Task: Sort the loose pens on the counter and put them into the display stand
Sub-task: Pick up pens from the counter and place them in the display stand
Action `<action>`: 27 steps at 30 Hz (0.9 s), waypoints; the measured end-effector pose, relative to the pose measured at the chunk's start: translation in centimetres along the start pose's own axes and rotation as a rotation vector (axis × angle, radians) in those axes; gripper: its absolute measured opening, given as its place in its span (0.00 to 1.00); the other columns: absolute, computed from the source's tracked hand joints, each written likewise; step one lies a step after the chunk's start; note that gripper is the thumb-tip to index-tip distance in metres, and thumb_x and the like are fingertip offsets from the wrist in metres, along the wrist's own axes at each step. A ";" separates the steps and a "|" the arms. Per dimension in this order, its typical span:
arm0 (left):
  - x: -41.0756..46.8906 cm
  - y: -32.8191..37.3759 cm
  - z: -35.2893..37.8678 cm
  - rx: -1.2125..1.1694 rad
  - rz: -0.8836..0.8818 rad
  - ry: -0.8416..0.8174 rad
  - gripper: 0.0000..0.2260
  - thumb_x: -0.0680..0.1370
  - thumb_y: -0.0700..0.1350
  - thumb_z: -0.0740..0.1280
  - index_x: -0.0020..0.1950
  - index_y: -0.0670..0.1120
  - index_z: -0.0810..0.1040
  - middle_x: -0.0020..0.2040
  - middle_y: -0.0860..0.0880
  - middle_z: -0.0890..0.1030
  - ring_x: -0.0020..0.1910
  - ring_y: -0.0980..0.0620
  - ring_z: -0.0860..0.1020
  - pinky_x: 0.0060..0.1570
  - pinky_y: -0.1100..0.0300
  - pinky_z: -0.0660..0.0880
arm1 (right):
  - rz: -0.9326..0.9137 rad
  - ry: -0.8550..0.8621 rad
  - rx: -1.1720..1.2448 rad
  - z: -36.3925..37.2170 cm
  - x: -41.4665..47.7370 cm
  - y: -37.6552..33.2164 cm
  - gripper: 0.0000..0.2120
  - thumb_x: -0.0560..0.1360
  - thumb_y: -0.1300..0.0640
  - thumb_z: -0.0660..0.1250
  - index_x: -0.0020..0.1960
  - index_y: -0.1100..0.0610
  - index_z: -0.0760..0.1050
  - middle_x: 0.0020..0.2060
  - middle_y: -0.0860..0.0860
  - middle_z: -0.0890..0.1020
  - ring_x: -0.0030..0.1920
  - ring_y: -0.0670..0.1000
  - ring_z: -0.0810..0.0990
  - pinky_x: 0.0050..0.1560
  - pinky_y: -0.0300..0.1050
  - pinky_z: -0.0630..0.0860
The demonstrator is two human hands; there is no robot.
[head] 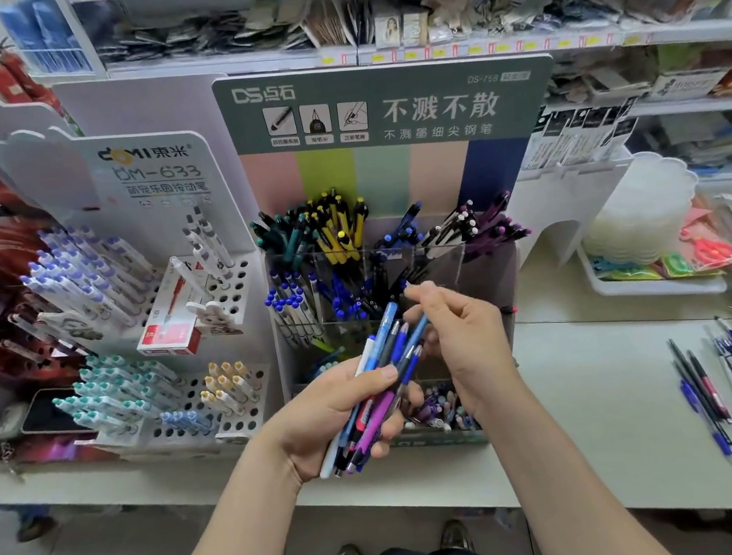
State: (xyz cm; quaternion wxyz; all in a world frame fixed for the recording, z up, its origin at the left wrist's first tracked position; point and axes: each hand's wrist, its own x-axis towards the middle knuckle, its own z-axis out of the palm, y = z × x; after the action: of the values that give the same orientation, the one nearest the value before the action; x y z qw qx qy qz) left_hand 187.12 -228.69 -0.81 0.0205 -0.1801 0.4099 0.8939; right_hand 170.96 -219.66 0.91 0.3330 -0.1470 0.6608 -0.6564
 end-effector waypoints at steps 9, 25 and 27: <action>0.4 0.7 1.1 0.041 0.163 0.214 0.15 0.87 0.43 0.63 0.74 0.47 0.75 0.49 0.43 0.78 0.32 0.51 0.70 0.24 0.62 0.69 | -0.503 0.383 0.003 -0.4 -0.9 -2.0 0.12 0.89 0.56 0.58 0.55 0.57 0.80 0.44 0.51 0.87 0.42 0.52 0.84 0.43 0.47 0.81; 0.8 1.0 2.9 0.734 0.388 0.594 0.03 0.87 0.48 0.64 0.56 0.50 0.74 0.38 0.52 0.79 0.30 0.50 0.72 0.28 0.58 0.71 | -0.074 -0.101 -0.243 0.0 -0.9 -0.8 0.16 0.78 0.67 0.59 0.53 0.48 0.77 0.36 0.51 0.73 0.34 0.50 0.69 0.35 0.48 0.68; 0.9 0.7 2.8 0.787 0.396 0.608 0.02 0.87 0.49 0.64 0.55 0.52 0.74 0.37 0.55 0.78 0.30 0.52 0.72 0.30 0.58 0.72 | -0.154 -0.009 -0.187 0.5 -0.7 -0.7 0.12 0.79 0.63 0.61 0.51 0.47 0.76 0.35 0.49 0.73 0.34 0.49 0.70 0.36 0.48 0.69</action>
State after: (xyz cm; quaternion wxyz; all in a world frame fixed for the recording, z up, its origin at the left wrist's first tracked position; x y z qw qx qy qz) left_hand 185.34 -227.19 1.09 -0.2020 -0.3288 0.7276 0.5672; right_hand 171.64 -219.67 1.76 0.2695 -0.2307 0.7044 -0.6149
